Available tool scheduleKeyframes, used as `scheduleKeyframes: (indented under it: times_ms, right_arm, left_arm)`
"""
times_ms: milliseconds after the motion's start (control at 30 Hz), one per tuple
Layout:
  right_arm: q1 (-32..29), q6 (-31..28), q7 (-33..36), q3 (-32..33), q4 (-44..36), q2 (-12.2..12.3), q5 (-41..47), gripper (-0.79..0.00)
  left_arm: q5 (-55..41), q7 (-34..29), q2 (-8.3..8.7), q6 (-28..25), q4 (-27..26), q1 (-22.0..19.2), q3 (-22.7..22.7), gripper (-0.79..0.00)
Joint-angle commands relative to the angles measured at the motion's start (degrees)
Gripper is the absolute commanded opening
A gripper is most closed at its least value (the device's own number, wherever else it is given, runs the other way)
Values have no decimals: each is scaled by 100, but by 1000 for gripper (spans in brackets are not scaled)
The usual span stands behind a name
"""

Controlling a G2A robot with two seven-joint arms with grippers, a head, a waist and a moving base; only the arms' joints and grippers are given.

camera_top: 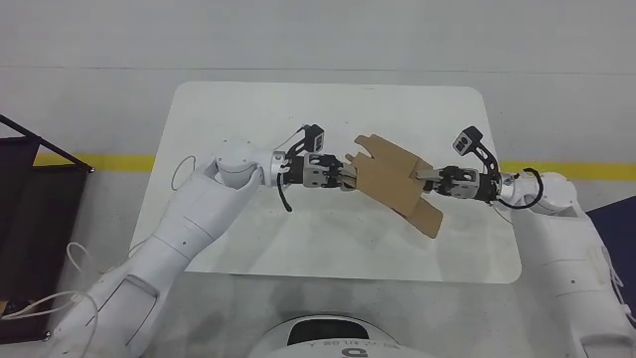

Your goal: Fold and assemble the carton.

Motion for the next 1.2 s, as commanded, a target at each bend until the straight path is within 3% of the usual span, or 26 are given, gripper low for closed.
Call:
scheduleKeyframes:
  times_ms: [0,33,67,133,167,200,567,833,933,1100,1167]
  right_arm:
    - [0,-20,-7,-24,-32,2,-35,-785]
    - [-3,-22,-8,-38,-47,2,-40,-785]
    - [-3,-28,-13,-47,-61,3,-44,-714]
    - [-4,-17,-18,-67,-74,6,-57,-329]
    - [-3,-13,-23,-72,-77,7,-56,-22]
    - [-3,-1,-27,-77,-75,9,-50,0]
    - [-22,-60,-157,95,-50,28,383,0]
    - [-113,245,-275,512,-108,16,1700,0]
    - [-168,632,-190,319,-360,14,1511,0]
    - [-207,798,-312,-125,-528,-56,1362,0]
    - [-197,776,-378,-300,-534,-98,1403,-102]
  left_arm:
    - [-31,-19,-6,2,5,11,-3,-785]
    - [-79,-34,-11,-9,6,22,-10,-785]
    - [-131,-52,-16,-19,14,34,-15,-785]
    - [-245,-94,-24,-44,45,51,-43,-785]
    - [-306,-127,-26,-55,73,56,-64,-785]
    - [-354,-160,-27,-62,105,57,-85,-785]
    - [-1262,-543,-48,-164,533,125,-431,-785]
    - [-1500,-738,-109,-259,727,49,-446,-785]
    - [-1507,-774,-139,-286,785,3,-410,-785]
    - [-1461,-814,-181,-368,840,-96,-375,-785]
    - [-1462,-830,-191,-386,868,-122,-382,-785]
